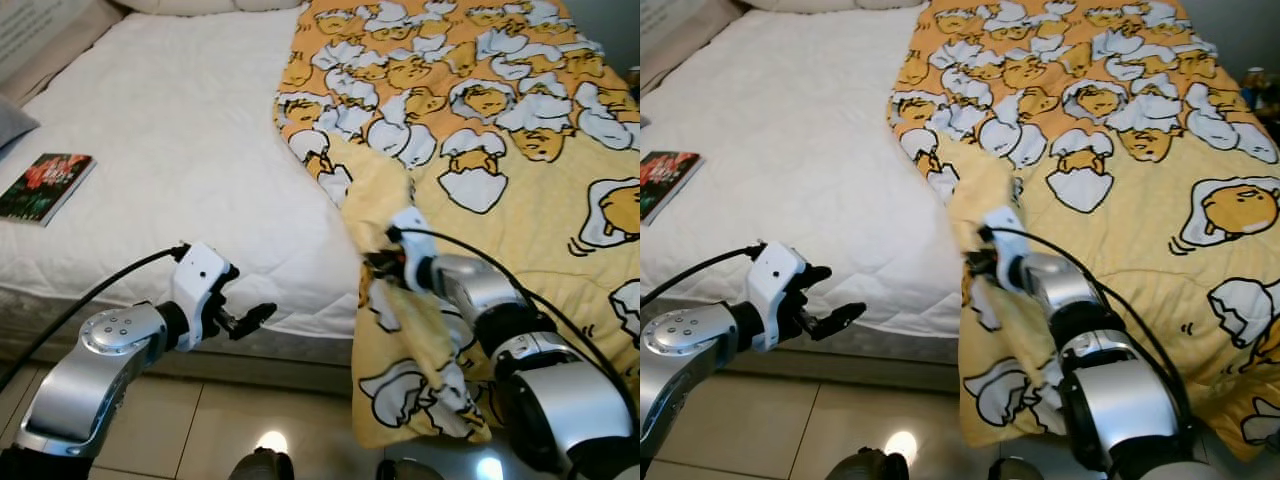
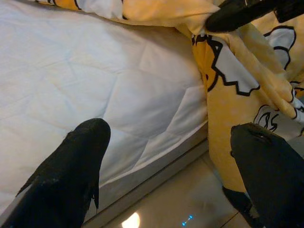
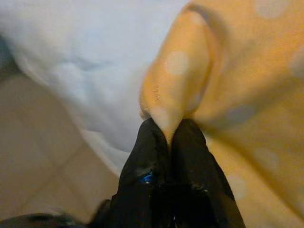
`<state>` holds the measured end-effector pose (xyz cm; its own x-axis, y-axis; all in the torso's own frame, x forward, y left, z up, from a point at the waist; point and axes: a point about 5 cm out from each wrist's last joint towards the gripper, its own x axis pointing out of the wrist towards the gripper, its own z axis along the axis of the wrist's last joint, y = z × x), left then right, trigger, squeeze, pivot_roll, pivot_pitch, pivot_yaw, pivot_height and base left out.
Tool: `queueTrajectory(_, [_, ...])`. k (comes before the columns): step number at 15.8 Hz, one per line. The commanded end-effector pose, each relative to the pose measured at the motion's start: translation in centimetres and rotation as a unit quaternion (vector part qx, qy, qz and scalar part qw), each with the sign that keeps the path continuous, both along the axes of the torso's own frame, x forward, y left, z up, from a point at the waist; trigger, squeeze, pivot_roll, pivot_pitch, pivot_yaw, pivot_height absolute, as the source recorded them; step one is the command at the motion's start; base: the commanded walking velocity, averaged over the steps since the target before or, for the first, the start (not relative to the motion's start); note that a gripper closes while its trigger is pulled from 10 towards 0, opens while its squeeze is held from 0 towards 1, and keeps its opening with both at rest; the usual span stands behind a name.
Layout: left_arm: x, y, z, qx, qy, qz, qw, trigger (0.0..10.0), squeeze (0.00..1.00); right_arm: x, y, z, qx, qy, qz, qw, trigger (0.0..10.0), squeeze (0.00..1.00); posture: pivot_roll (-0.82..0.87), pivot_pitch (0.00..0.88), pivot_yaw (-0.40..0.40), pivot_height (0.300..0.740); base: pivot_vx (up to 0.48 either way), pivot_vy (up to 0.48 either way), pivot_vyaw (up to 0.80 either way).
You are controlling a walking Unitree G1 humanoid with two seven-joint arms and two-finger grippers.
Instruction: Clean up the room
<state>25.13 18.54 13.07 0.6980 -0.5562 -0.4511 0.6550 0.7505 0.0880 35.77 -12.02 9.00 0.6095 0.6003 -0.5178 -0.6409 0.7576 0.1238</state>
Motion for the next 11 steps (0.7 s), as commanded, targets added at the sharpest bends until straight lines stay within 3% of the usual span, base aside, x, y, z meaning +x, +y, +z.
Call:
queueTrajectory(1, [-0.1, 0.8, 0.6, 0.007, -0.006, 0.006, 1.0, 10.0, 0.0, -0.3, 2.3, 1.3, 0.053, 0.004, 0.053, 0.997, 0.0, 0.0, 0.08, 0.09, 0.057, 0.74, 0.0, 0.0, 0.0])
queueTrajectory(2, [-0.1, 1.3, 0.8, 0.011, -0.007, 0.01, 1.0, 10.0, 0.0, -0.9, 4.2, 1.8, 0.086, 0.02, 0.088, 0.992, 0.0, 0.0, 0.08, 0.091, 0.058, 0.74, 0.0, 0.0, 0.0])
queueTrajectory(3, [-0.1, 1.5, 0.8, 0.013, -0.007, 0.012, 1.0, 10.0, 0.0, -1.2, 5.1, 1.8, 0.094, 0.026, 0.103, 0.99, 0.0, 0.0, 0.08, 0.091, 0.055, 0.74, 0.0, 0.0, 0.0])
queueTrajectory(4, [0.0, 2.0, 0.9, 0.018, -0.009, 0.021, 1.0, 10.0, 0.0, -1.9, 7.2, 1.3, 0.097, 0.042, 0.125, 0.986, 0.0, 0.0, 0.09, 0.091, 0.052, 0.74, 0.0, 0.0, 0.0])
queueTrajectory(6, [0.0, 2.4, 1.0, 0.021, -0.011, 0.027, 0.999, 10.0, 0.0, -2.5, 8.9, 0.6, 0.098, 0.054, 0.134, 0.985, 0.0, 0.0, 0.1, 0.091, 0.051, 0.74, 0.0, 0.0, 0.0])
queueTrajectory(7, [0.1, 2.8, 1.1, 0.024, -0.013, 0.033, 0.999, 10.0, 0.0, -3.0, 10.6, 0.1, 0.1, 0.065, 0.134, 0.984, 0.0, 0.0, 0.1, 0.09, 0.05, 0.74, 0.0, 0.0, 0.0])
queueTrajectory(8, [0.2, 3.0, 1.2, 0.025, -0.015, 0.037, 0.999, 10.0, 0.0, -3.3, 11.5, 0.0, 0.104, 0.071, 0.128, 0.984, 0.5, 0.0, 0.1, 0.09, 0.049, 0.74, 0.0, 0.0, 0.0])
queueTrajectory(9, [0.4, 3.4, 1.3, 0.029, -0.02, 0.044, 0.998, 10.0, 0.0, -3.7, 13.0, -0.1, 0.104, 0.07, 0.11, 0.986, 10.0, 0.0, 0.11, 0.087, 0.045, 0.74, 0.0, 0.0, 0.0])
queueTrajectory(11, [0.6, 3.6, 1.5, 0.033, -0.025, 0.05, 0.998, 10.0, 0.0, -3.8, 14.1, -0.4, 0.096, 0.061, 0.082, 0.99, 10.0, 0.0, 0.11, 0.085, 0.046, 0.74, 0.0, 0.0, 0.0])
